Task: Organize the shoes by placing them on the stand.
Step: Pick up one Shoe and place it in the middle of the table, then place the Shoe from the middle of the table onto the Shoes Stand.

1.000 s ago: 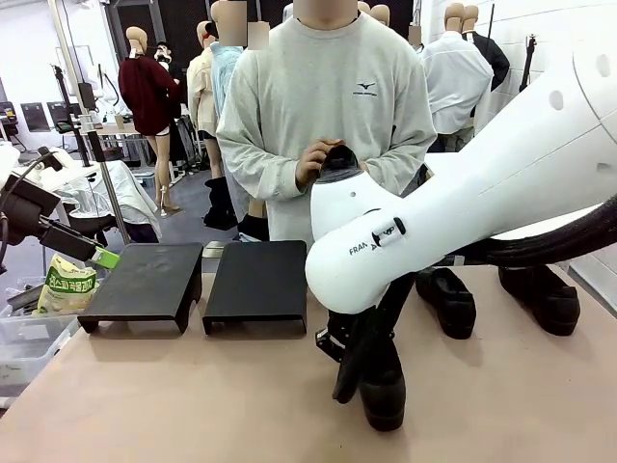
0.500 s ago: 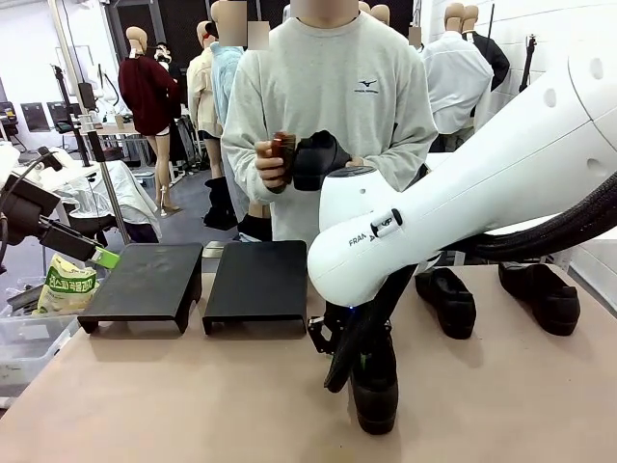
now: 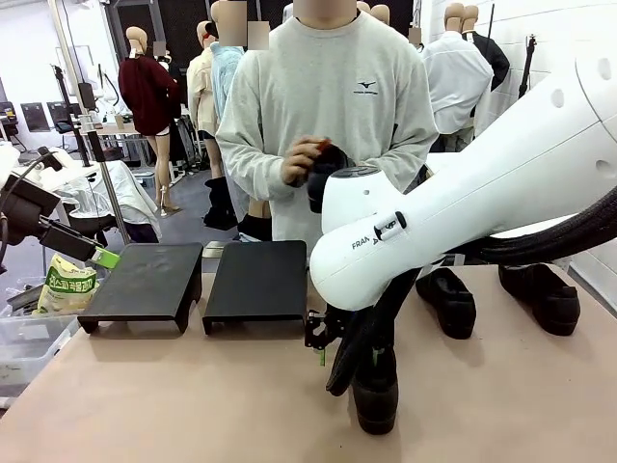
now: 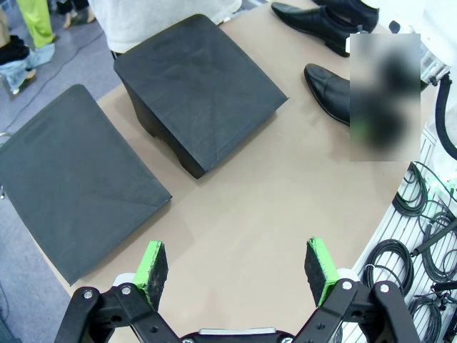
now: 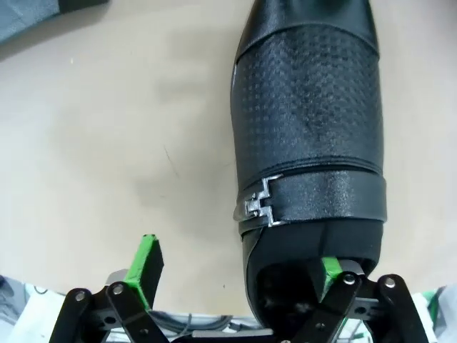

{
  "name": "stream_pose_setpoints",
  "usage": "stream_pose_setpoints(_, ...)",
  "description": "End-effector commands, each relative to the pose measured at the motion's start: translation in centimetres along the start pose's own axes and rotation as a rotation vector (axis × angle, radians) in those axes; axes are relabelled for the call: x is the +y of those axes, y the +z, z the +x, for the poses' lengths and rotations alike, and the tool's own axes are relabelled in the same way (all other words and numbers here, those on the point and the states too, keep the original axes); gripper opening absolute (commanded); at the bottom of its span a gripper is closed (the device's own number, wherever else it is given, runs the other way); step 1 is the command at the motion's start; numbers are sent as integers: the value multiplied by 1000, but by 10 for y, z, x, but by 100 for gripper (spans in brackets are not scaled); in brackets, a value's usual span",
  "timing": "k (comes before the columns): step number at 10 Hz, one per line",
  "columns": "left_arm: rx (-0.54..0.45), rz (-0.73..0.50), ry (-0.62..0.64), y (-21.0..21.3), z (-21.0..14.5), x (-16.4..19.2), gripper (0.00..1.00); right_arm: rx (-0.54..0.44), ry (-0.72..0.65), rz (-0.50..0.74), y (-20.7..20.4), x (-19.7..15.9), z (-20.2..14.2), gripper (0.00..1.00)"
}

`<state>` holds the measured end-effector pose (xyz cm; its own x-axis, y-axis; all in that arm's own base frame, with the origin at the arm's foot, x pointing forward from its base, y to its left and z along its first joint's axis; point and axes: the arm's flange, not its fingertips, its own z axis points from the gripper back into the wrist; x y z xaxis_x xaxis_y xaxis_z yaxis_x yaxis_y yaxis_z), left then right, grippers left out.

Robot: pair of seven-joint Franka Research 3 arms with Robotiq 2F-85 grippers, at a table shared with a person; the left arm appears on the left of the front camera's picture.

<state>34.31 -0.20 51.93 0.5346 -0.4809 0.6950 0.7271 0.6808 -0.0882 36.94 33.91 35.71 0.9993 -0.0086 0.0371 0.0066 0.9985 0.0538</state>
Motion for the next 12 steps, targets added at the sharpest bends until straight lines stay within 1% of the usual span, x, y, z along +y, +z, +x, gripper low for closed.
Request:
stream_pose_setpoints(1,-11,-18,-14,0,-2,4,100,-58,-33,-12,12,-15,-12,100)
stream_pose_setpoints(2,-11,-18,-14,0,-2,4,100,0,0,0,0,0,0,100)
stream_pose_setpoints(9,-11,-18,-14,0,-2,4,100,0,0,0,0,0,0,100)
stream_pose_setpoints(10,-11,-18,-14,0,-2,4,100,-1,-5,-5,1,-4,-3,100)
stream_pose_setpoints(11,-11,-18,-14,0,-2,4,100,-51,42,-34,32,-1,-16,100)
stream_pose_setpoints(12,-11,-18,-14,0,-2,4,100,-110,55,-9,60,-12,-29,100)
